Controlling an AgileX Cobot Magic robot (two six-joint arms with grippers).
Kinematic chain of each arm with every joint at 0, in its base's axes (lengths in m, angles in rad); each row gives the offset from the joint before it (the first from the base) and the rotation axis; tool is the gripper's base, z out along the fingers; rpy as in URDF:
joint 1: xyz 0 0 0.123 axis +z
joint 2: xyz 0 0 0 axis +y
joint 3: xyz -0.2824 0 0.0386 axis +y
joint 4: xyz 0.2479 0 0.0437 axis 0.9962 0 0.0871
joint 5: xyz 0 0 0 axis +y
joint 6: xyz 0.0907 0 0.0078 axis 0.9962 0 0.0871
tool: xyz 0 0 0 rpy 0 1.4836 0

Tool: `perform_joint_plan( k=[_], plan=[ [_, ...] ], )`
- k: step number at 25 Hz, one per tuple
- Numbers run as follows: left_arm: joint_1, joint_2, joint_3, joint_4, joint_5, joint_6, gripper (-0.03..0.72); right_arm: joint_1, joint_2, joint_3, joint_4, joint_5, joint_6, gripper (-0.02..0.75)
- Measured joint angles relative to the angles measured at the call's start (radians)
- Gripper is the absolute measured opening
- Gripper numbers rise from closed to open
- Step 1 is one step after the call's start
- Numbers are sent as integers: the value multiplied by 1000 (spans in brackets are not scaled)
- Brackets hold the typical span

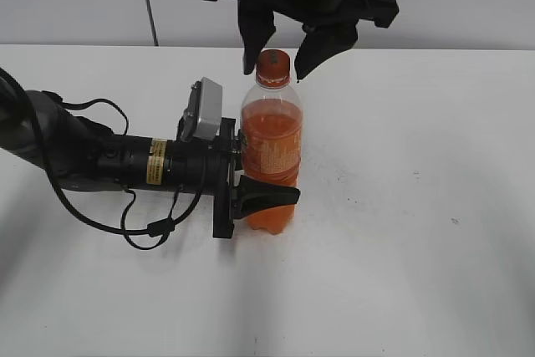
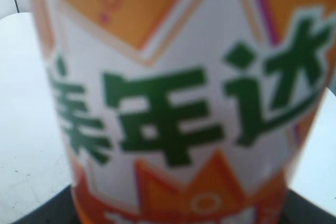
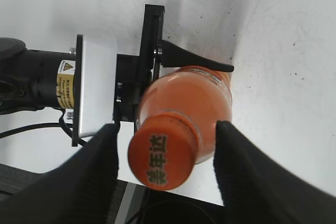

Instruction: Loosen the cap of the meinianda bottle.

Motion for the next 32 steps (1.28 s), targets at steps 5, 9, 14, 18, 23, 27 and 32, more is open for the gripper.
perform_joint_plan(
  k=[5,9,14,18,23,27,32],
  plan=[
    [0,0,0,0,0,0,384,0,1,0,0,0,-1,303],
    [0,0,0,-1,1,-1,384,0,1,-1,0,0,-46,282],
    [0,0,0,-2,1,-1,384,0,1,-2,0,0,-183,282],
    [0,0,0,-2,1,-1,384,0,1,-3,0,0,-389,281],
    [0,0,0,-2,1,-1,384,0,1,-5,2,0,-672,279],
    [0,0,0,-2,1,-1,384,0,1,-7,9,3,-891,274],
    [0,0,0,-2,2,-3,384,0,1,-7,14,5,-1140,274]
  ],
)
